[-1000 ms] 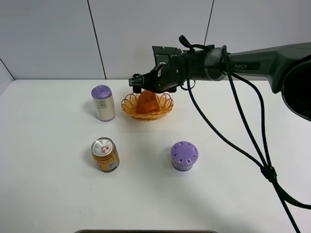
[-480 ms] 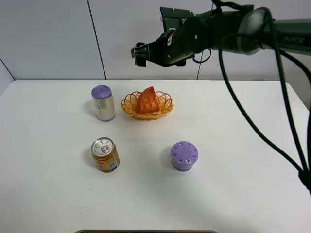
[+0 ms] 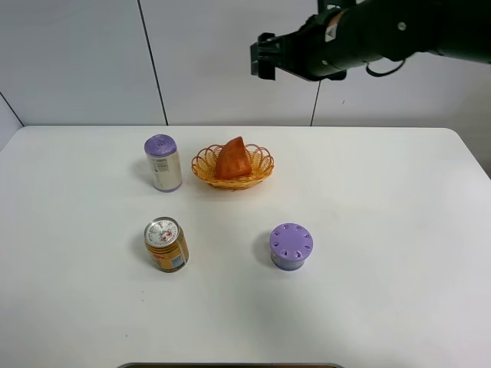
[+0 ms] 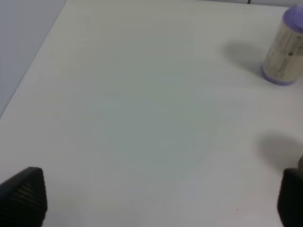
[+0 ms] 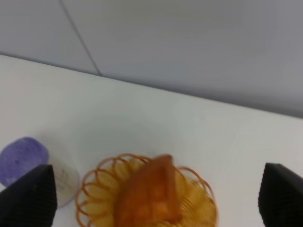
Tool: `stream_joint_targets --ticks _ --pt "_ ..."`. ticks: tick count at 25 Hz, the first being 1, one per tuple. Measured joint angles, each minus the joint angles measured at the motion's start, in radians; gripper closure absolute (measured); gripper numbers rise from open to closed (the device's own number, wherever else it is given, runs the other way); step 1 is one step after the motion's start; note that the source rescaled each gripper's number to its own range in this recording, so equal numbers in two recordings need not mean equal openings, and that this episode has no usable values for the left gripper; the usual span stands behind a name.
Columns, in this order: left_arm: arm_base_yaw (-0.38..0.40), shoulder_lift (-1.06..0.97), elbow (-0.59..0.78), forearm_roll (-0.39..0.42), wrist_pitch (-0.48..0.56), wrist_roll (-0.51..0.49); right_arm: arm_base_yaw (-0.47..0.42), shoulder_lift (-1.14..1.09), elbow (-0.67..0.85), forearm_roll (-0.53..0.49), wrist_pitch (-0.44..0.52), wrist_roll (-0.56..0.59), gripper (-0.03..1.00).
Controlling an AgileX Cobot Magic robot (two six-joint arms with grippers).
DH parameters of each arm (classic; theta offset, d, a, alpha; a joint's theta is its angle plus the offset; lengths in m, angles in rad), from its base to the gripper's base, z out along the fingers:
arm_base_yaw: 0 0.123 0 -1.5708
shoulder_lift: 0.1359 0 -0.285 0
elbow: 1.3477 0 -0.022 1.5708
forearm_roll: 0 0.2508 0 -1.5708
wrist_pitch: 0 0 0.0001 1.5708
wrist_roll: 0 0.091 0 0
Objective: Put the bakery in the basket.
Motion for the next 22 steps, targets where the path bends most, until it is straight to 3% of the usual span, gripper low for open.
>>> stream_joint_targets --ticks 10,22 --pt "0.0 0.0 0.0 0.0 0.0 0.0 -0.117 -0.413 0.321 -0.072 -0.001 0.006 0.13" --pt "0.0 0.0 0.0 0.0 0.0 0.0 -0.118 -0.847 0.339 -0.228 0.422 0.006 0.13"
